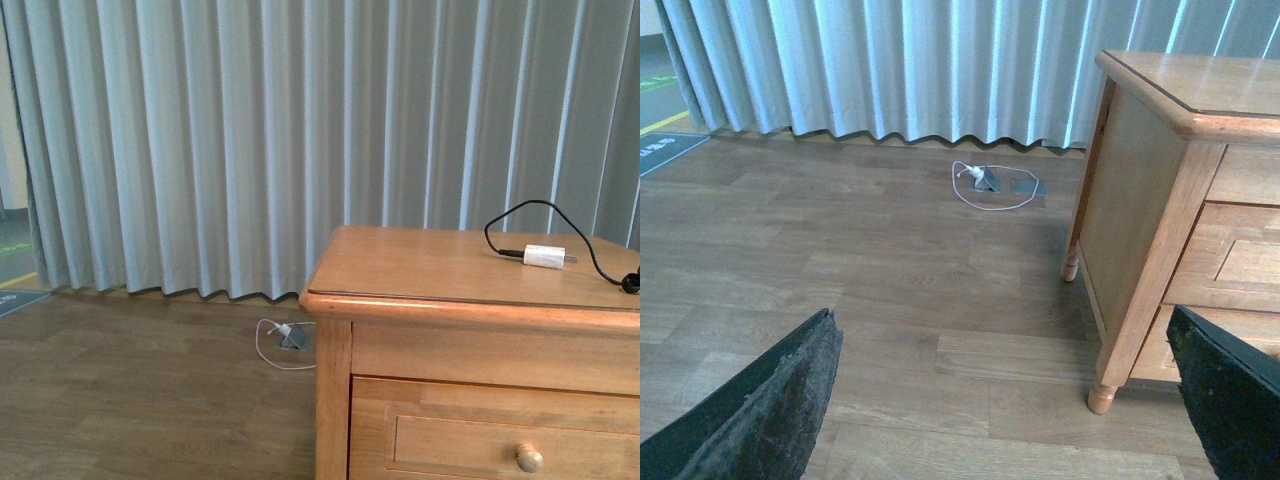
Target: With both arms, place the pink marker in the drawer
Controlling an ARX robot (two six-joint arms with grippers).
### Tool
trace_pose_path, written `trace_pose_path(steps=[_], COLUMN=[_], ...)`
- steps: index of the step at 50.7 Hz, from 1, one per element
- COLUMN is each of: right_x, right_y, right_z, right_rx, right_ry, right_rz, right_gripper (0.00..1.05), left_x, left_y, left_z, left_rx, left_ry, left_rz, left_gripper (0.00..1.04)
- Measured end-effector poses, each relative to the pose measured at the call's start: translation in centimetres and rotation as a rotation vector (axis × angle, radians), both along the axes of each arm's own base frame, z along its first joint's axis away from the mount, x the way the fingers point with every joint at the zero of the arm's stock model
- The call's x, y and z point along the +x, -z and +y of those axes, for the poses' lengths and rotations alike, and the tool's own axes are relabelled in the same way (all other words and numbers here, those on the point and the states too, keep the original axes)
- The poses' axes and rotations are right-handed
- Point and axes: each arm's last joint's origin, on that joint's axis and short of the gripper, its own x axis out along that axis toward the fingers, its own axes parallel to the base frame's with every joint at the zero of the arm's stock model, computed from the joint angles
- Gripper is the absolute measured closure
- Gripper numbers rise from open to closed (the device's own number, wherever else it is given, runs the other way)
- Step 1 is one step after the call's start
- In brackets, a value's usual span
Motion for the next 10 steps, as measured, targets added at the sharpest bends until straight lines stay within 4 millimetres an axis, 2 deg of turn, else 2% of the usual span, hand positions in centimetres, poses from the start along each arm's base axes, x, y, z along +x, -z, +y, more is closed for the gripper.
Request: trace_pose_path(steps=[10], right_x=[0.0], right_y=[0.0], right_z=[0.0], right_rx=[0.0], right_ry=[0.0], right_rz=[0.0], right_gripper=[0.08], left_x=[0.0], left_y=[0.0], left_z=[0.0], left_rx=[0.0], left_ry=[0.0], left_rz=[0.0], left_gripper=[0.06])
